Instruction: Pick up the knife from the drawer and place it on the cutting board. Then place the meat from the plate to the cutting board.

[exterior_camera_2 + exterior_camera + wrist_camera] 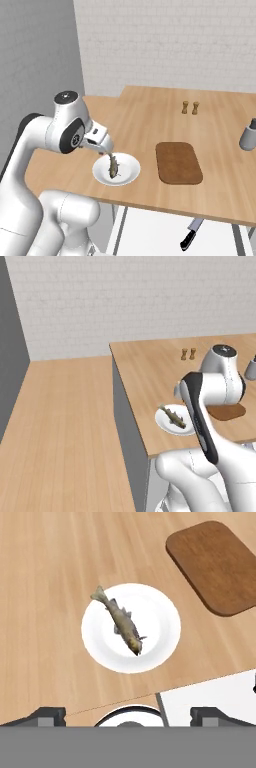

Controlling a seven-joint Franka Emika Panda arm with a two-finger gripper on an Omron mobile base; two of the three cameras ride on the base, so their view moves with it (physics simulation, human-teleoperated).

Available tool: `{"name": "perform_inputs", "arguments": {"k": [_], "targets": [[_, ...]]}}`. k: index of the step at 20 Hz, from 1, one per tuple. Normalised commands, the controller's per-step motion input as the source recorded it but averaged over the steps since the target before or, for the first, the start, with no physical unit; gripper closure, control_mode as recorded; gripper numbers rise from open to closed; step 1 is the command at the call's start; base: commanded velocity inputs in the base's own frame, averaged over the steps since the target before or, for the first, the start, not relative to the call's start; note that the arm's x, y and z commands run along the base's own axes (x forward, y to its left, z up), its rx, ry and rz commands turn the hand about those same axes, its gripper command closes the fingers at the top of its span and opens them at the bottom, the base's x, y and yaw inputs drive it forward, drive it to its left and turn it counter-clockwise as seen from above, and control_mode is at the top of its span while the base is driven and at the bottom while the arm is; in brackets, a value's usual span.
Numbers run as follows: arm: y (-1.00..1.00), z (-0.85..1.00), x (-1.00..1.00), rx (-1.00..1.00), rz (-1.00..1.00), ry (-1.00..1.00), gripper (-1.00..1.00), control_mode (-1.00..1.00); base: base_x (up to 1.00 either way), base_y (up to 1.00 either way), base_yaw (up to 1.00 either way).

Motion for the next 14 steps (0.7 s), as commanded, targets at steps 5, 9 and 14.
{"name": "perform_inputs", "arguments": {"k": [5,9,14], "targets": [[0.04,-0.09,-0.02,0.0,-0.04,0.0,-1.0,1.0,-0.09,0.08,-0.05],[0.0,0.0,0.0,0.0,0.0,0.0,-1.0,1.0,-0.28,0.14,-0.12],[0.0,0.0,0.0,0.0,0.0,0.0,-1.0,1.0,-0.41,0.28,-0.15]]}}
